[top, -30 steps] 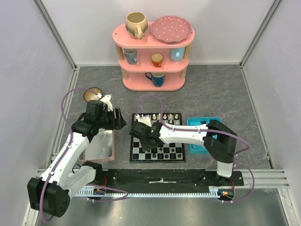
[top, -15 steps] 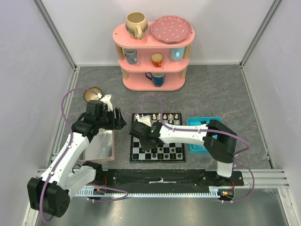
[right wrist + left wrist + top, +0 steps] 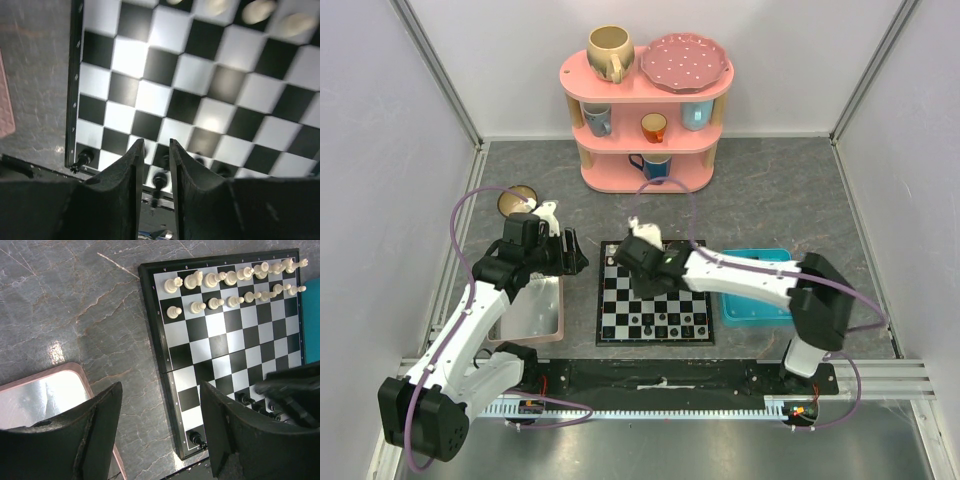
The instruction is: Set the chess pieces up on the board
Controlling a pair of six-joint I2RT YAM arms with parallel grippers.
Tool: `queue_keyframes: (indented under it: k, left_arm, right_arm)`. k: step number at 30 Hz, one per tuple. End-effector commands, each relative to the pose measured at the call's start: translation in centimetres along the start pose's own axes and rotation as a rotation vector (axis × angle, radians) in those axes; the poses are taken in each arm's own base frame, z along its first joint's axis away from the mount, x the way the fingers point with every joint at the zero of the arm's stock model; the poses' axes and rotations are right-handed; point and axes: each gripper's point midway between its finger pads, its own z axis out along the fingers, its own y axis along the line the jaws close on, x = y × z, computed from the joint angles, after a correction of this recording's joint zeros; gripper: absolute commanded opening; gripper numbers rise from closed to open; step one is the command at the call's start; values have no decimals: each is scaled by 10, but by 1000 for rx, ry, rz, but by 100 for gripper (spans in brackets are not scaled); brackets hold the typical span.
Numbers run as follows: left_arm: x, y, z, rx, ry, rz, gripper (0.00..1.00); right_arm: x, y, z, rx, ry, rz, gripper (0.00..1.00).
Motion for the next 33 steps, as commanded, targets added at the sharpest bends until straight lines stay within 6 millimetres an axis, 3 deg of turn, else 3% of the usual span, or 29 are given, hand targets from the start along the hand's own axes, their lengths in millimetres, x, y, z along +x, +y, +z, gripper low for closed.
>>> queue_keyframes:
  k: [1,4,7,12,15,18,24,33]
  left_arm:
    - [-14,-8,-5,36,-39,36,68]
    - [-18,-6,-9,9,-44,41,67]
    - [-22,-4,-15,-17,-61,44,66]
    - [-22,-4,-24,-25,-92,51,65]
    - [-22,-6,-29,-21,-120,55,66]
    - [-23,-9,-30,-10,-132,61,67]
    - [-23,-15,-35,5,-142,70,67]
    - [-22,-16,-36,13,-156,73,67]
  right_arm:
    - [-46,-57,-30,62,-121,141,34]
    - [-66,-115,-52,115,-187,241,34]
    - [-69,-178,-60,215,-201,332,34]
    - [-53,-268,-61,358,-157,470,35]
    - [-38,-306,-60,424,-121,513,35]
    - [-26,-332,-55,472,-94,550,36]
    - [-14,-362,-50,528,-79,595,36]
    - [-24,-368,-29,479,-99,561,36]
